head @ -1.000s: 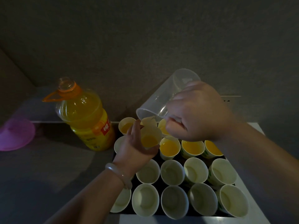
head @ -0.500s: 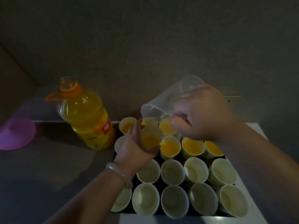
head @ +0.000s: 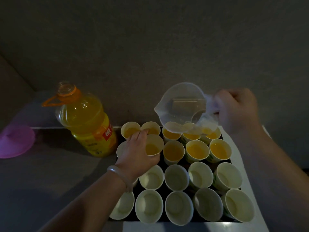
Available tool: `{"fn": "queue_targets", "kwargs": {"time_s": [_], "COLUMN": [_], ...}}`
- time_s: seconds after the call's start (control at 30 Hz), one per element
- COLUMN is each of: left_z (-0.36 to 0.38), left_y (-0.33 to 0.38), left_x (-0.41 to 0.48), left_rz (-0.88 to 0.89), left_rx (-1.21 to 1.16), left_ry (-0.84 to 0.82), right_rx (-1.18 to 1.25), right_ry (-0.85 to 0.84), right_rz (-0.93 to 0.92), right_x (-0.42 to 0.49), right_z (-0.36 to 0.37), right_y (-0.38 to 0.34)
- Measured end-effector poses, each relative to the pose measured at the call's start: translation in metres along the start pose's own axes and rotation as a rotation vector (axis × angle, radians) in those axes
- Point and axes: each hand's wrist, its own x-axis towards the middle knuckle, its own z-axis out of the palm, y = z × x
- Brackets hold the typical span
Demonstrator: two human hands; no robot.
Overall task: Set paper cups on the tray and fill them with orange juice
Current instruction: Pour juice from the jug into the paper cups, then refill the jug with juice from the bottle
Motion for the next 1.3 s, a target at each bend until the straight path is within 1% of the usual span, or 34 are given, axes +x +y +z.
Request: {"fn": "queue_targets", "kwargs": {"time_s": [0.1, 0.23, 0.33, 0.43, 0.6, 0.73, 0.87, 0.93, 1.03, 1.2, 1.23, 1.3], "left_z": [0.0, 0.003, 0.006, 0.01, 0.014, 0.016, 0.013, 0.011, 0.007, -0.007, -0.011, -0.021], "left_y": [0.001, 0.006, 0.01, 0.011, 0.011, 0.009, 0.007, 0.004, -0.001, -0.013, -0.014, -0.016], "left_x": [0.003, 0.007, 0.01, 0.012, 0.013, 0.013, 0.011, 0.011, 0.007, -0.006, -0.01, -0.018], "left_rz": [-0.021, -0.046, -0.087, -0.108, -0.125, -0.123, -0.113, -0.115, -0.086, -0.038, -0.037, -0.035], "left_rx": [0.098, 0.252, 0.241, 0.23, 0.232, 0.261, 0.253, 0.226, 0.202, 0.057, 0.054, 0.03], "left_ry": [-0.056, -0.13, -0.18, -0.202, -0.201, -0.198, -0.184, -0.173, -0.123, -0.007, 0.017, 0.053], "right_rx": [0.1, 0.111, 0.156, 0.146, 0.109, 0.174, 0.233, 0.301, 0.378, 0.501, 0.502, 0.421], "right_ry": [0.017, 0.024, 0.018, 0.012, 0.028, 0.043, 0.049, 0.038, 0.03, 0.044, 0.049, 0.035], "right_rz": [0.058, 0.069, 0.085, 0.084, 0.091, 0.13, 0.15, 0.152, 0.165, 0.197, 0.206, 0.222], "right_x": [-0.002, -0.003, -0.004, -0.005, -0.009, -0.01, -0.011, -0.012, -0.014, -0.018, -0.018, -0.018], "right_z": [0.0, 0.0, -0.001, -0.004, -0.004, -0.003, -0.001, 0.001, 0.005, 0.011, 0.013, 0.017], "right_y": [0.003, 0.004, 0.002, 0.0, 0.0, 0.0, -0.001, -0.004, -0.009, -0.023, -0.024, -0.025]}}
